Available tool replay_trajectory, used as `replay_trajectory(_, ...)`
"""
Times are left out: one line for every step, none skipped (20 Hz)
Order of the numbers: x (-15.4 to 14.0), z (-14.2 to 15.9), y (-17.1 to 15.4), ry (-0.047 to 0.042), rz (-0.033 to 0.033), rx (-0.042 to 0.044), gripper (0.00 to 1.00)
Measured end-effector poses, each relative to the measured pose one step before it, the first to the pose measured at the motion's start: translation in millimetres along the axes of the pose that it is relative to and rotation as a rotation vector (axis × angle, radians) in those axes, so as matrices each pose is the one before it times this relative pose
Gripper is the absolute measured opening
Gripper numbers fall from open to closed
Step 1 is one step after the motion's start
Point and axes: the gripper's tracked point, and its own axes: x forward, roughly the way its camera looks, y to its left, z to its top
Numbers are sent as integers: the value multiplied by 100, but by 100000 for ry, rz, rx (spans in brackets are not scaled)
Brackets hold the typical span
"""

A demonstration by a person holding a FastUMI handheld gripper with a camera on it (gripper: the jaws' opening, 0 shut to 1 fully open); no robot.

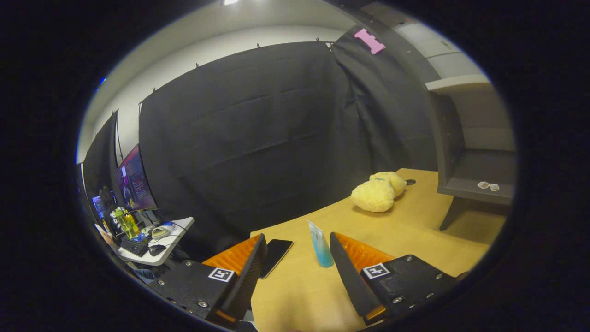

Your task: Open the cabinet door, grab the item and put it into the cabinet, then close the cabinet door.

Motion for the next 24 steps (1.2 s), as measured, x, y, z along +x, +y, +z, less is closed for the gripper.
replay_trajectory(1192, -568, -858, 1305, -1062, -3095, 85)
replay_trajectory(971, -364, -446, 1628, -927, -3369, 86)
replay_trajectory(1126, -142, 204, 1444, 13, -1753, 86)
replay_trajectory(599, 10, 196, 966, 675, 178, 86)
replay_trajectory(527, -41, 76, 497, 58, 936, 86)
replay_trajectory(451, -158, -41, 401, -657, 1352, 86)
replay_trajectory(732, -433, -78, -98, -1404, 1026, 86)
replay_trajectory(610, -615, -274, 542, -2397, -1108, 86)
replay_trajectory(558, -632, -319, -214, -2180, -2177, 86)
replay_trajectory(735, -871, -43, 160, -1822, -2419, 86)
replay_trajectory(249, -352, -65, 1277, -1124, -849, 86)
replay_trajectory(371, -467, -158, 1348, -506, 474, 86)
replay_trajectory(469, -564, -274, 1193, -490, 891, 86)
replay_trajectory(438, -464, -103, 1016, 606, 913, 86)
replay_trajectory(260, -439, 32, 577, 639, 1207, 82)
replay_trajectory(212, -209, -289, -141, -625, 576, 76)
replay_trajectory(415, -305, -778, -76, -2352, -392, 62)
replay_trajectory(106, -44, -523, -521, -1390, -13, 51)
replay_trajectory(-232, 340, -186, -849, -660, 1244, 40)
replay_trajectory(105, 17, -48, -543, 393, 935, 28)
replay_trajectory(4, -55, -40, -136, 111, 1, 27)
replay_trajectory(72, -35, -179, -197, -474, -737, 26)
replay_trajectory(61, -131, -79, -28, -467, -1301, 25)
replay_trajectory(-44, -17, -116, -81, -699, -1559, 25)
